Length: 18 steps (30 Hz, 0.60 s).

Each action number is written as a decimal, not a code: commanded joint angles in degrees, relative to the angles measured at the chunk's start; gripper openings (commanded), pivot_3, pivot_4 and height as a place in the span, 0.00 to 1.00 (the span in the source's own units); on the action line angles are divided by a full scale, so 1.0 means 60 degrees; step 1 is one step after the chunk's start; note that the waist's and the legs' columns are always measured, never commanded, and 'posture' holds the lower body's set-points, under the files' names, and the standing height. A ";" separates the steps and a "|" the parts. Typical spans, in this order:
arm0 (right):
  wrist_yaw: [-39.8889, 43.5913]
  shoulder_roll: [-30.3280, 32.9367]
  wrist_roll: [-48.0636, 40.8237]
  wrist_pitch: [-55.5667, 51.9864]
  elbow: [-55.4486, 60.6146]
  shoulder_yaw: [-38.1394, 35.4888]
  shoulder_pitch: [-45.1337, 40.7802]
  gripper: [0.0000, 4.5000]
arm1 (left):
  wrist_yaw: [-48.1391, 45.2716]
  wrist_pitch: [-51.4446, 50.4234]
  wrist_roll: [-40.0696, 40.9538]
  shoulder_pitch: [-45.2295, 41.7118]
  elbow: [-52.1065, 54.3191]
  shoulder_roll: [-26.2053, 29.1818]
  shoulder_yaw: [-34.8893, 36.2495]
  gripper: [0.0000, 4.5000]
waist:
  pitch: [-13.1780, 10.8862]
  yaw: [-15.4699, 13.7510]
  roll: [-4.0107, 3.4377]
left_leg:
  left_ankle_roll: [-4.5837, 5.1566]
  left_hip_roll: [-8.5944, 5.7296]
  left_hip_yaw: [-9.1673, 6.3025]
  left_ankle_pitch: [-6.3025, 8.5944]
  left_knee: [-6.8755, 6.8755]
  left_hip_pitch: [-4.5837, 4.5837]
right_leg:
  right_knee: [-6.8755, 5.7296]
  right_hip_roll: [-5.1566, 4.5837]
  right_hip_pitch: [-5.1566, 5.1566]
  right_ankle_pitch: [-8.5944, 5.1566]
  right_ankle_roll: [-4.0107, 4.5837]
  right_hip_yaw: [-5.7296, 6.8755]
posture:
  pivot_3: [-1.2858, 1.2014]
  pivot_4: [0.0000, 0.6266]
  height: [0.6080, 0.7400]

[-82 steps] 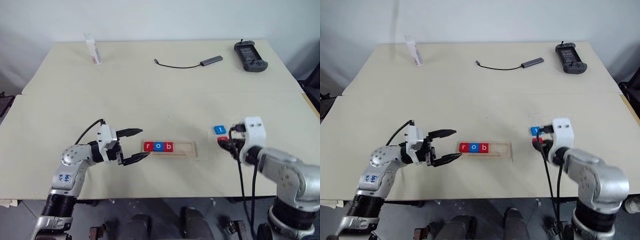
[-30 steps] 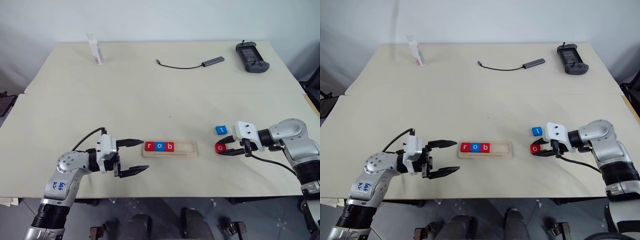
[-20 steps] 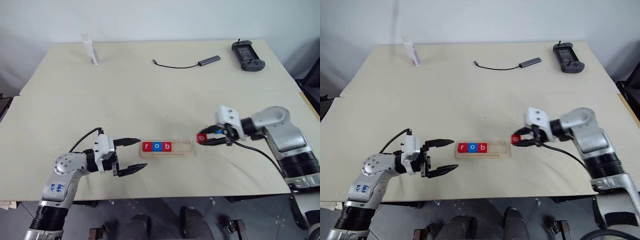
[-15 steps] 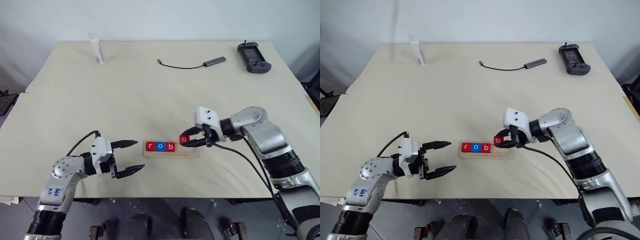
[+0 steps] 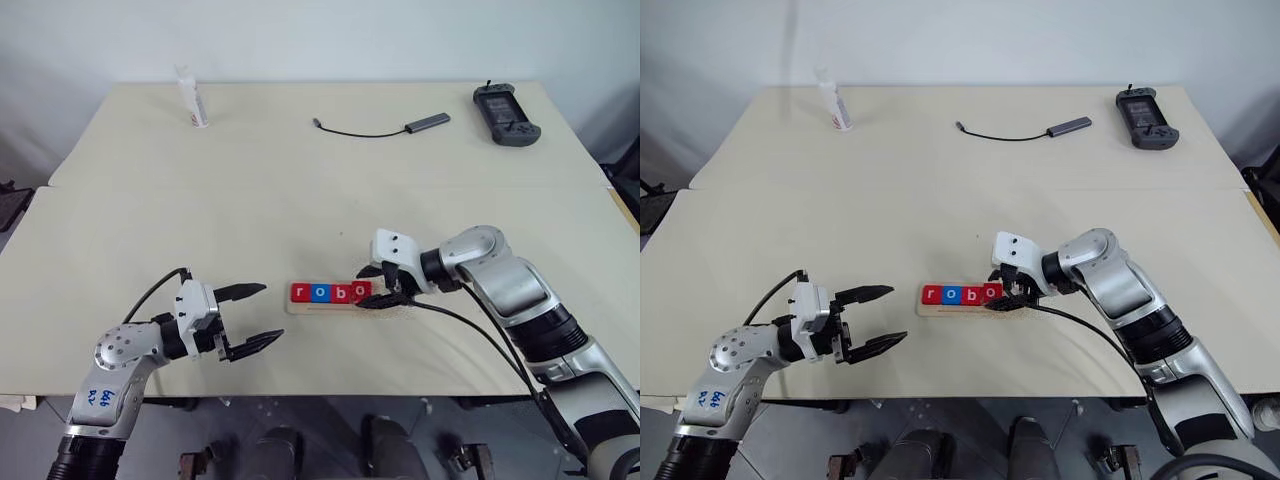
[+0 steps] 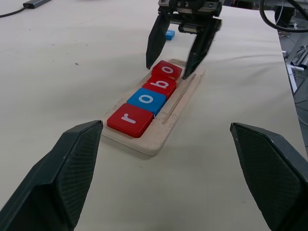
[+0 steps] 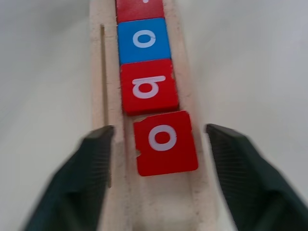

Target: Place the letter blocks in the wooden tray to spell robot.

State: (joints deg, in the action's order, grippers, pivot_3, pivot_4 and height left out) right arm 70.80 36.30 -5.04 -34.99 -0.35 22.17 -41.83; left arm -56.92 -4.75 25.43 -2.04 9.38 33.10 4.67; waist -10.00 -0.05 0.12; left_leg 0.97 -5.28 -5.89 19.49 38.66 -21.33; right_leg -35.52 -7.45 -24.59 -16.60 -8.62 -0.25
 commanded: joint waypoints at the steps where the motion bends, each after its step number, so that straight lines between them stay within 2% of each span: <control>1: 0.0115 0.0122 -0.0565 -0.0568 0.0641 -0.0445 -0.0006 1.00 | 0.0072 0.0131 0.0073 0.0044 0.0396 0.0095 0.0242 1.00 | 0.0000 0.0012 0.0000 | 0.0000 0.0000 0.0000 0.0000 0.0000 0.0000 | 0.0000 0.0000 0.0000 0.0000 0.0000 0.0000 | 0.52 0.24 1.00; 6: -0.0186 0.0410 -0.0733 -0.0378 0.0455 -0.0975 0.0066 1.00 | 0.0044 0.0148 0.0049 -0.0021 0.0299 0.0087 0.0200 1.00 | 0.0000 0.0013 0.0000 | 0.0000 -0.0001 0.0000 0.0000 -0.0001 0.0000 | 0.0002 -0.0001 0.0000 0.0000 0.0000 -0.0001 | 0.52 0.24 1.00; 8: -0.0313 0.0414 -0.0730 -0.0244 0.0287 -0.1094 0.0092 0.91 | 0.0012 0.0158 0.0037 -0.0105 0.0226 0.0070 0.0149 1.00 | 0.0000 0.0013 0.0000 | 0.0000 -0.0002 0.0000 0.0000 -0.0001 0.0000 | 0.0003 -0.0001 0.0001 0.0000 0.0000 -0.0001 | 0.52 0.24 1.00; 9: -0.0352 0.0398 -0.0740 -0.0223 0.0223 -0.1140 0.0098 0.86 | 0.0002 0.0159 0.0031 -0.0142 0.0200 0.0061 0.0126 1.00 | 0.0000 0.0014 0.0000 | 0.0000 -0.0002 0.0001 0.0000 -0.0001 0.0001 | 0.0003 -0.0001 0.0001 0.0000 0.0000 -0.0001 | 0.52 0.24 1.00; 18: -0.0938 -0.0137 -0.0285 0.1180 -0.0891 -0.0828 0.0201 0.18 | -0.0088 0.0152 -0.0008 -0.0388 0.0065 0.0057 0.0047 1.00 | 0.0000 0.0043 0.0000 | 0.0000 0.0000 0.0004 0.0000 -0.0008 0.0002 | -0.0003 0.0000 0.0000 0.0000 0.0000 -0.0002 | 0.52 0.24 1.00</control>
State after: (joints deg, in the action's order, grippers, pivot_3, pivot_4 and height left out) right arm 65.56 36.13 -6.85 -29.53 -6.25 17.29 -41.07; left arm -57.16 -4.75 25.39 -4.25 8.66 33.11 4.56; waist -10.00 0.21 0.12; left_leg 0.97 -5.27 -5.86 19.49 38.61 -21.31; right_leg -35.54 -7.45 -24.59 -16.60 -8.62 -0.26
